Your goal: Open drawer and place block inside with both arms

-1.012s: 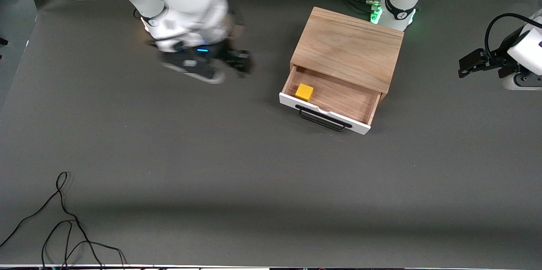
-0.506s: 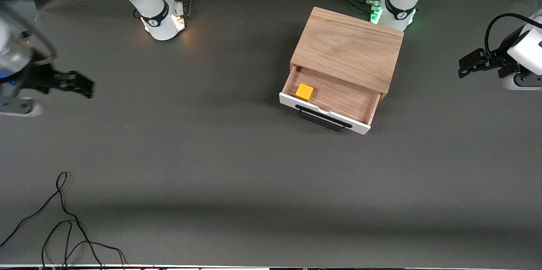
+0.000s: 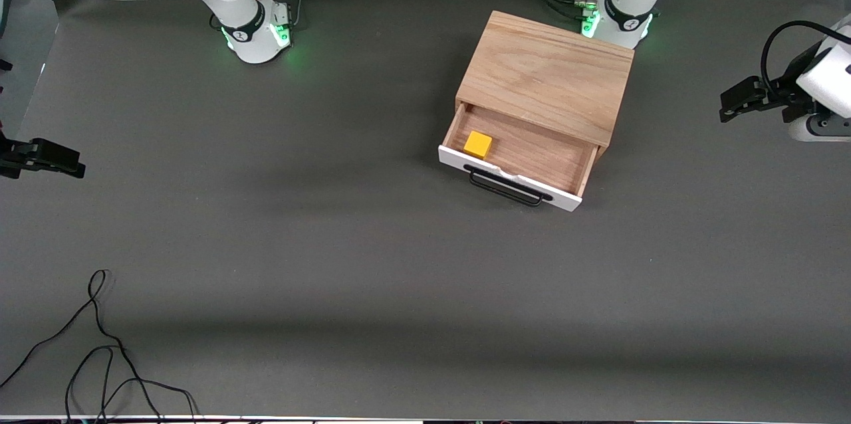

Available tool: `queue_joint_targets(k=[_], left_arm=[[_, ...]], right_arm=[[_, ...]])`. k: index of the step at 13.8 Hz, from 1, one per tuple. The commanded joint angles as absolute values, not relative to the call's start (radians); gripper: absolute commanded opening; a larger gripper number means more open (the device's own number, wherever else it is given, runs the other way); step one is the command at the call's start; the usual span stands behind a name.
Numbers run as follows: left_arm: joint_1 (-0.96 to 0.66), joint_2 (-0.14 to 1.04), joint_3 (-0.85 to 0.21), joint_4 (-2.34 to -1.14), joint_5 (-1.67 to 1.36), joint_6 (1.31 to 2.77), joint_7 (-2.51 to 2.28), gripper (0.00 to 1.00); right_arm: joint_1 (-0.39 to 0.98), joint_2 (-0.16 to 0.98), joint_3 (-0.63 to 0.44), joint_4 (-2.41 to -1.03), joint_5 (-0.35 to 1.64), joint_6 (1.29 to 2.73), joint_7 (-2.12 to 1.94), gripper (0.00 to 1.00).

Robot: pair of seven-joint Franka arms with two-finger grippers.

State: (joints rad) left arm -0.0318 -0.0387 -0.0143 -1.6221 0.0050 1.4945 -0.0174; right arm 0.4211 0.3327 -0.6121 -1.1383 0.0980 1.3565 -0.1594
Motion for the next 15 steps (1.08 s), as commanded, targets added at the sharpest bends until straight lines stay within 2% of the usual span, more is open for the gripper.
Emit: queue_joint_targets(k=[1,2,4,6,9,12,15], left_arm=[[-0.026,-0.052,-0.018,-1.621,0.005,1.491,-0.005,1.0],[-0.026,-0.052,-0.018,-1.621,0.006,1.494,-0.005,1.0],[-0.026,-0.054,-0.018,-1.623,0.008,1.494,-0.005,1.0],[-0.026,-0.054,-0.018,-1.623,0.008,1.496,-0.005,1.0],[-0.025,-0.054,-0.018,-1.624,0.006,1.499,-0.005,1.0],[-0.025,-0.054,-0.018,-1.626,-0.001,1.502,-0.005,1.0],[-0.025,-0.057,-0.018,-1.629,-0.002,1.514,-0.005,1.0]], right_arm=[[0.381,0.336,-0.594,-1.126,0.135,1.365,-0.195,1.0],[0.327,0.328,-0.537,-1.132,0.135,1.37,-0.192,1.0],[0.162,0.292,-0.352,-1.149,0.124,1.376,-0.192,1.0],[0.04,0.232,-0.212,-1.225,0.121,1.411,-0.148,1.0],[-0.004,0.063,-0.122,-1.47,0.065,1.552,-0.118,1.0],[-0.041,-0.011,-0.06,-1.557,0.04,1.56,-0.117,1.0],[-0.044,-0.017,-0.051,-1.56,0.035,1.562,-0.117,1.0]])
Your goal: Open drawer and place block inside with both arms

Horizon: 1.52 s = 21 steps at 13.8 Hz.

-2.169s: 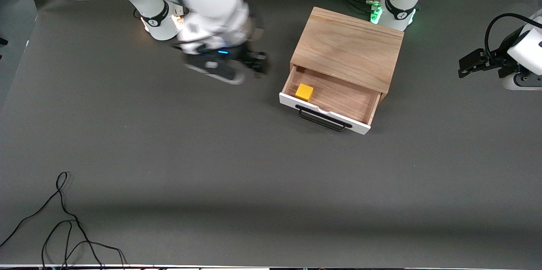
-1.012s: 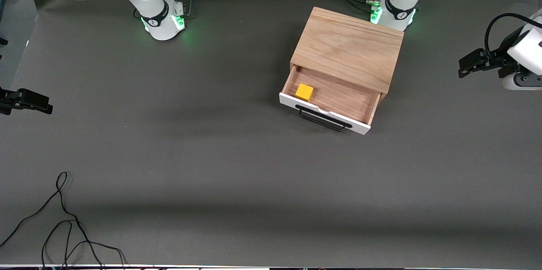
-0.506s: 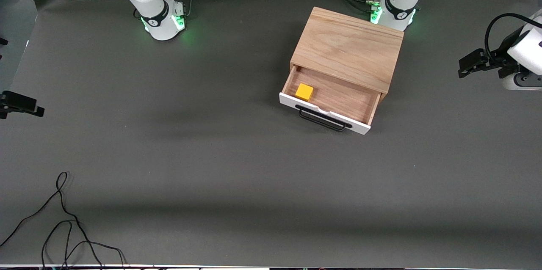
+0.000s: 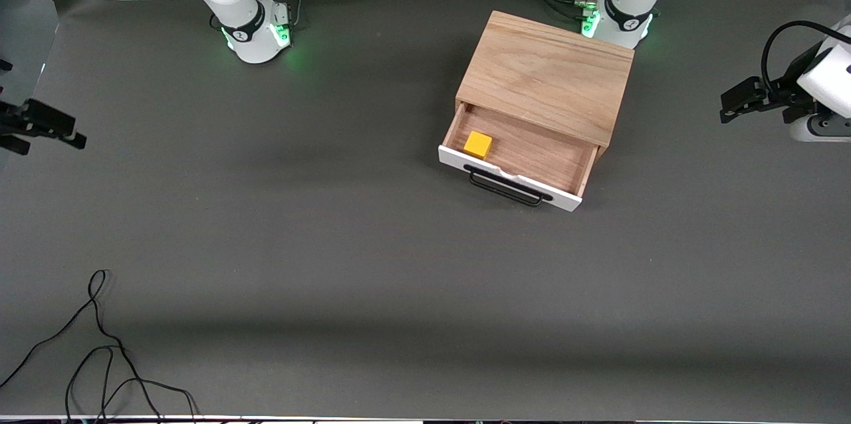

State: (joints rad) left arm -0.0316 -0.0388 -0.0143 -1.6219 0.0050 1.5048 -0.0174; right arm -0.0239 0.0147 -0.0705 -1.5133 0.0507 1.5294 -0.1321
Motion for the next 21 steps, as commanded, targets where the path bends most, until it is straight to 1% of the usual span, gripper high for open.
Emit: queue_joint_targets(k=[1,5,9,14,21], left_arm=[[-0.025,-0.057,-0.018,-1.629,-0.002,1.514,-0.005,1.0],[-0.025,-0.057,-0.018,-1.631,-0.002,1.514,-0.005,1.0],[-0.025,-0.057,-0.018,-1.631,-0.002,1.516,-0.005,1.0],[-0.025,-0.057,-0.018,-1.631,-0.002,1.516,-0.006,1.0],[-0.025,-0.055,-0.018,-1.632,-0.002,1.519,-0.006,1.0]], right_arm=[[-0.046,-0.017,-0.051,-1.552,0.032,1.56,-0.117,1.0],[-0.043,0.008,-0.046,-1.502,-0.012,1.533,-0.115,1.0],[-0.035,0.081,-0.046,-1.399,-0.011,1.499,-0.117,1.0],[-0.069,0.068,-0.043,-1.407,0.003,1.491,-0.118,1.0],[-0.072,0.066,-0.038,-1.405,0.003,1.488,-0.123,1.0]])
